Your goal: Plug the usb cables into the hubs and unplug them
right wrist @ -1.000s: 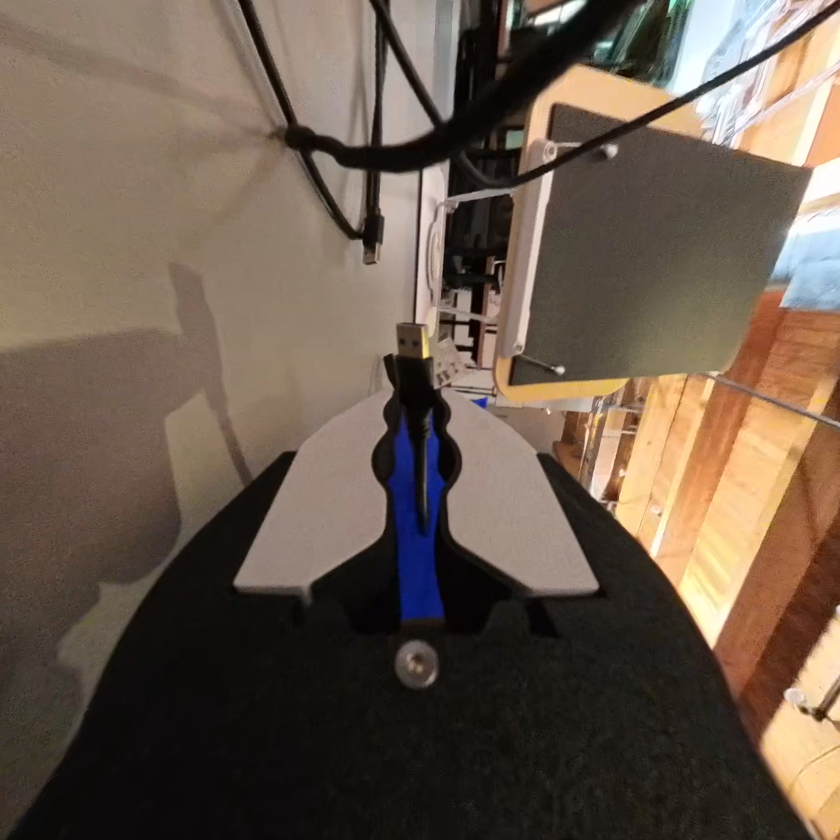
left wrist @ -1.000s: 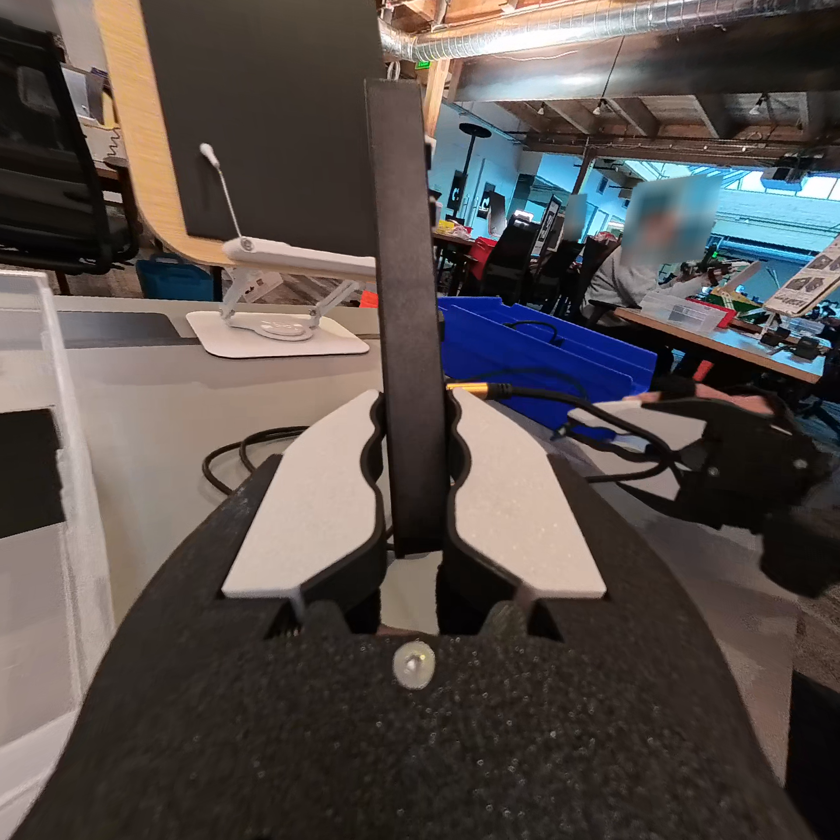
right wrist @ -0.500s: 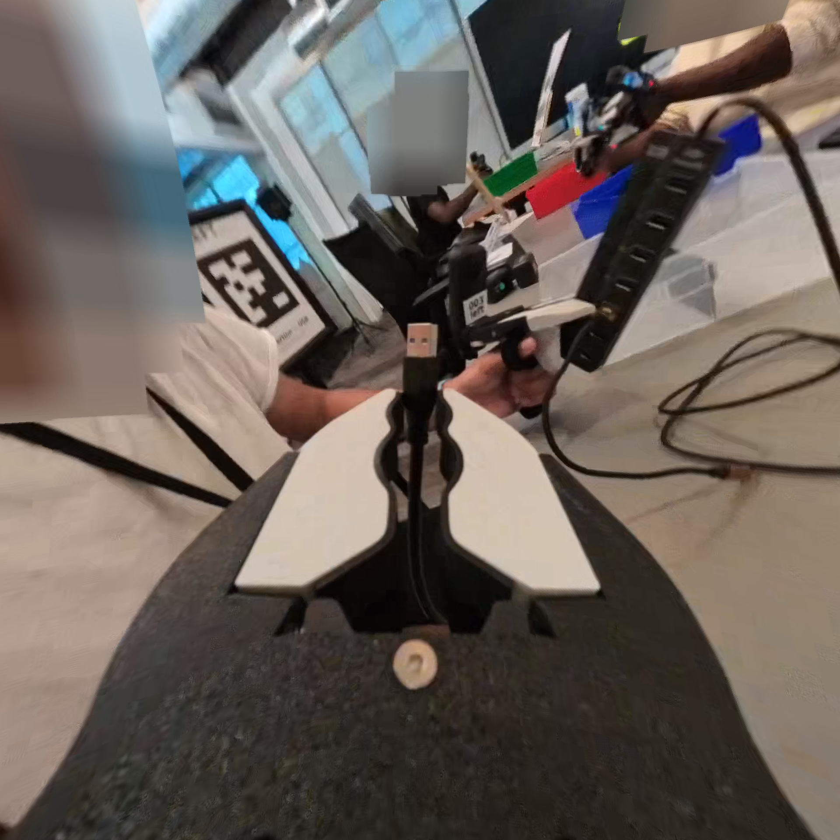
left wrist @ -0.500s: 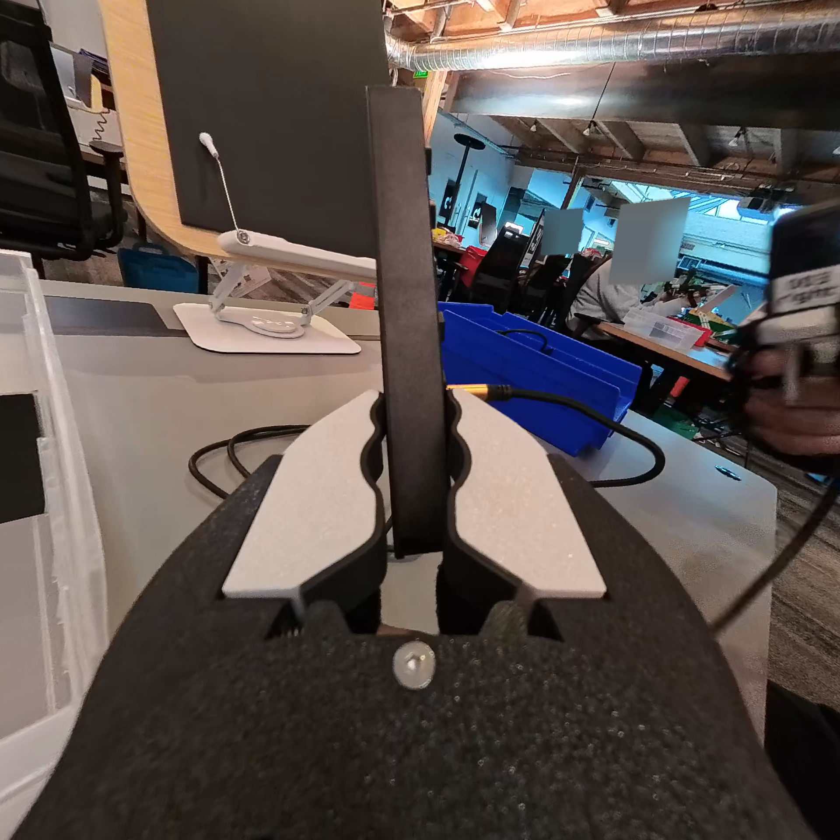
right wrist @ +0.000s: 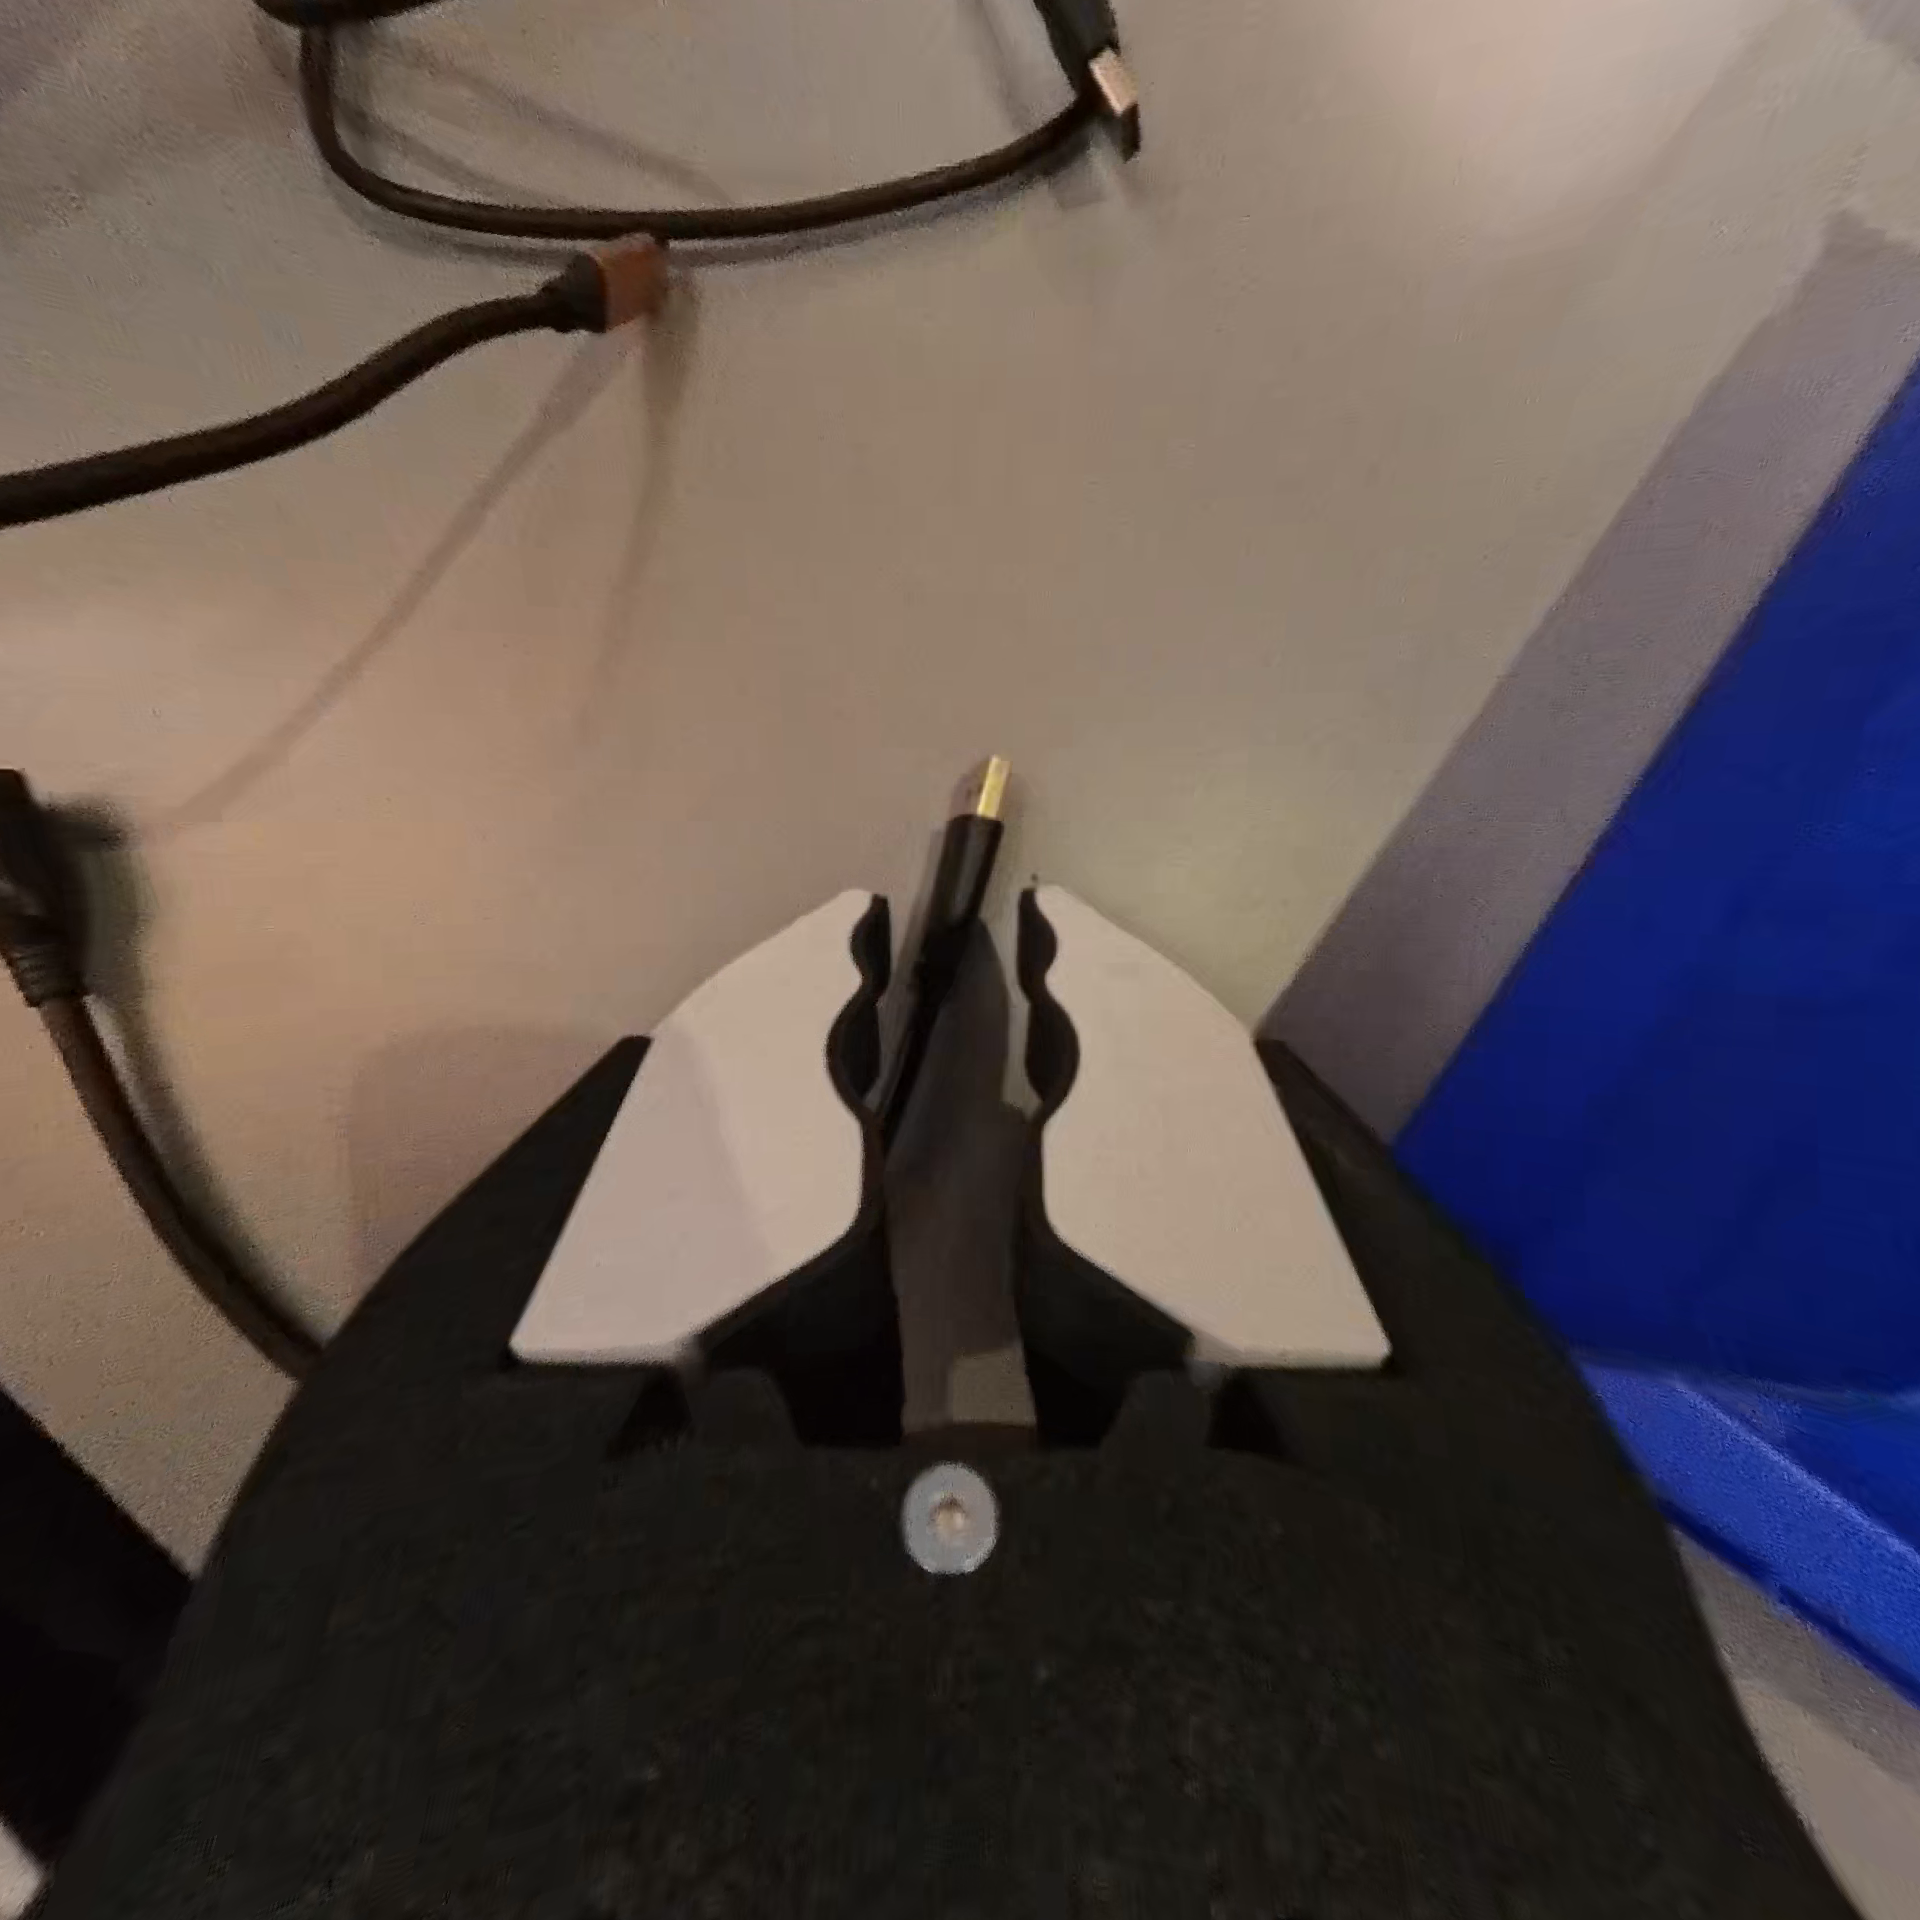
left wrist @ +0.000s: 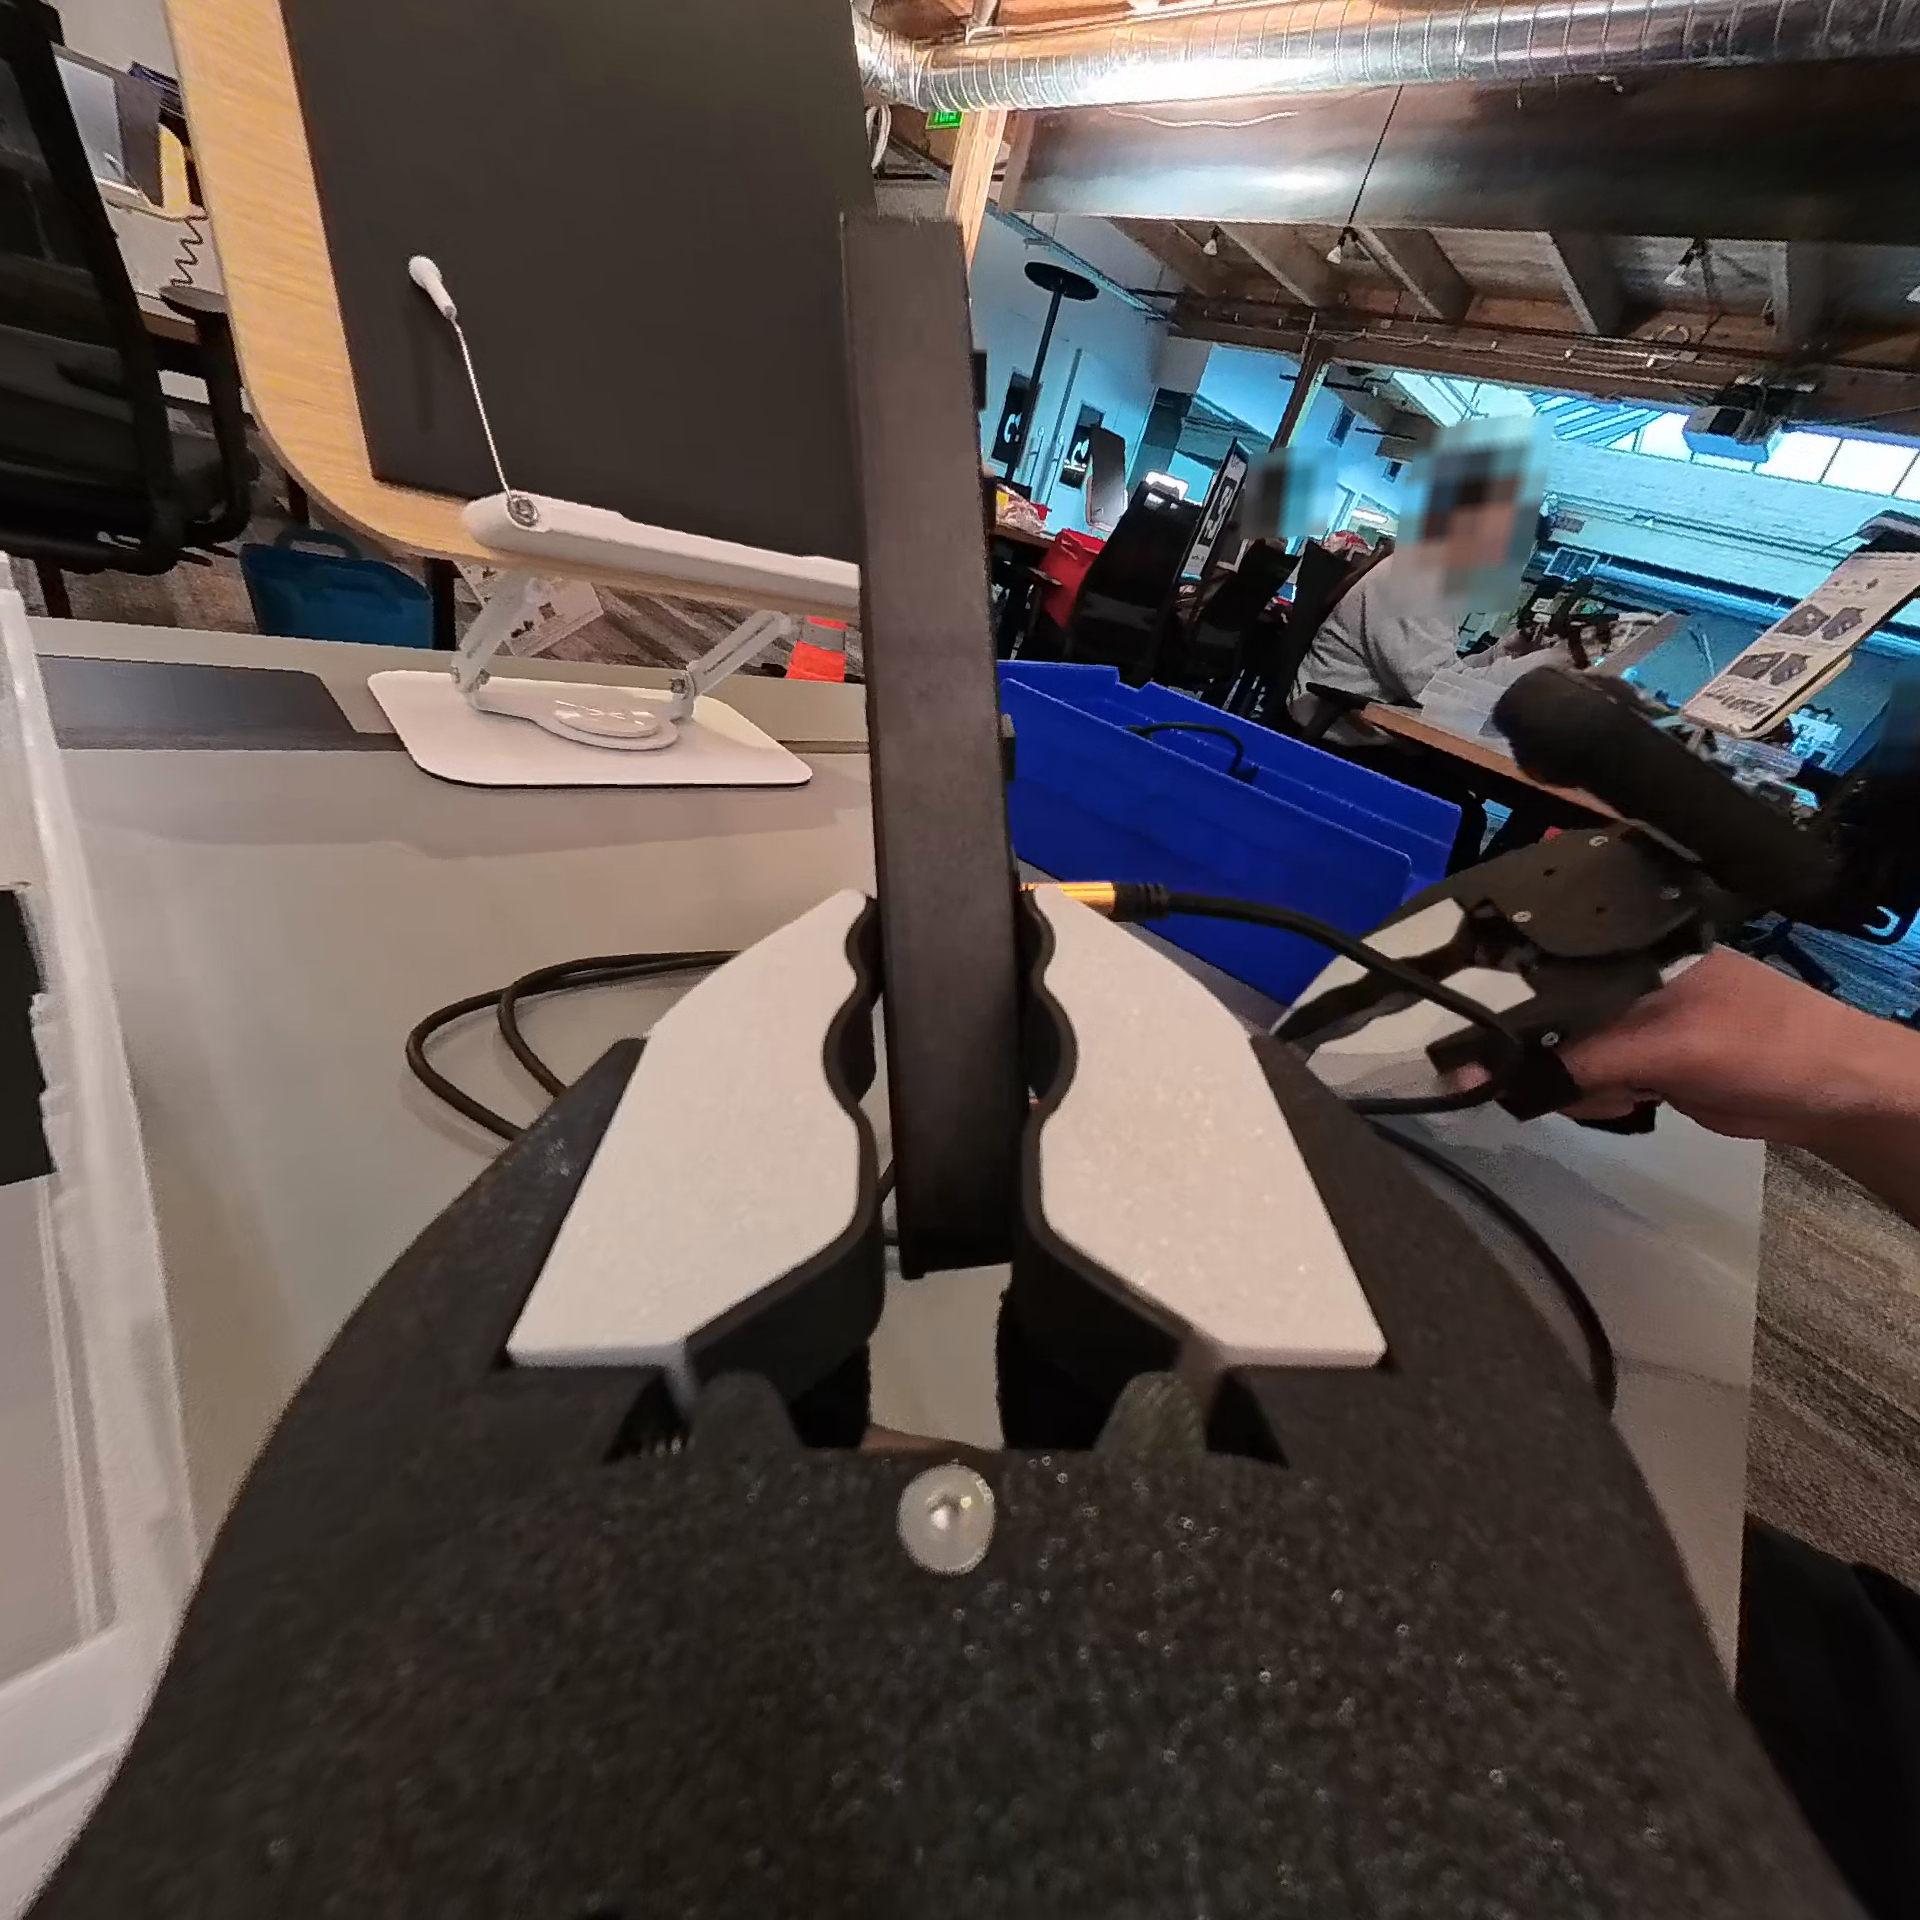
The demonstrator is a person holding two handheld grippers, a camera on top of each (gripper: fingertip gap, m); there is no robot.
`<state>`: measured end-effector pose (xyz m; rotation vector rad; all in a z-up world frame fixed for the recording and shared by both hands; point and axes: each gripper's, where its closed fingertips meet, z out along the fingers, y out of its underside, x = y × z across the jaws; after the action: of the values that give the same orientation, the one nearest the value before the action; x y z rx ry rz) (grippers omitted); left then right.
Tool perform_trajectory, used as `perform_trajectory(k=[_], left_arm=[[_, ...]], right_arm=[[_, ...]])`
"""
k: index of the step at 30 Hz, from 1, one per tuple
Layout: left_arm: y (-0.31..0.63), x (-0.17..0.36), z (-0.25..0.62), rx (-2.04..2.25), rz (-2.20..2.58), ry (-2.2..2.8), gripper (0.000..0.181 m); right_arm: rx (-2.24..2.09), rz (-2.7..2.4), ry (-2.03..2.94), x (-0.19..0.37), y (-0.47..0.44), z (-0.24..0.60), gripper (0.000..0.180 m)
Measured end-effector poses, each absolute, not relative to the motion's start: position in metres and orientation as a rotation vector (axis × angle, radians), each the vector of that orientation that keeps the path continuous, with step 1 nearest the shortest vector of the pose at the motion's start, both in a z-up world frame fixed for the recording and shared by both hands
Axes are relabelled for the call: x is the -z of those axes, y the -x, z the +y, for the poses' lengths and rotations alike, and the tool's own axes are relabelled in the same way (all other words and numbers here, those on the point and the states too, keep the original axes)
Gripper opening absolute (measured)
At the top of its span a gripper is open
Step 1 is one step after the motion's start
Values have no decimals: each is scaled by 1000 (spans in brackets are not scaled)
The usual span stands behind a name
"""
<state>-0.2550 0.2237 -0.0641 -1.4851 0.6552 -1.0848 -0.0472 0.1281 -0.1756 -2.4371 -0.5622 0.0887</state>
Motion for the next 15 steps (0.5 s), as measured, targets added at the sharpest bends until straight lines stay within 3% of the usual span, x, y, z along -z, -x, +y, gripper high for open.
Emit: perform_trajectory(k=[1,6,12,15], left_arm=[[255,64,224,1085,654,1486,24],[255,65,224,1092,651,1490,24],[251,67,223,1101,657,1494,24],[248,67,219,1096,674,1491,24]], right_arm=[[-39,-550,2433,175,42,130,25],[32,-470,2353,152,29,126,29],[21,-349,2387,176,37,131,32],[82,-316,2450,191,34,136,12]])
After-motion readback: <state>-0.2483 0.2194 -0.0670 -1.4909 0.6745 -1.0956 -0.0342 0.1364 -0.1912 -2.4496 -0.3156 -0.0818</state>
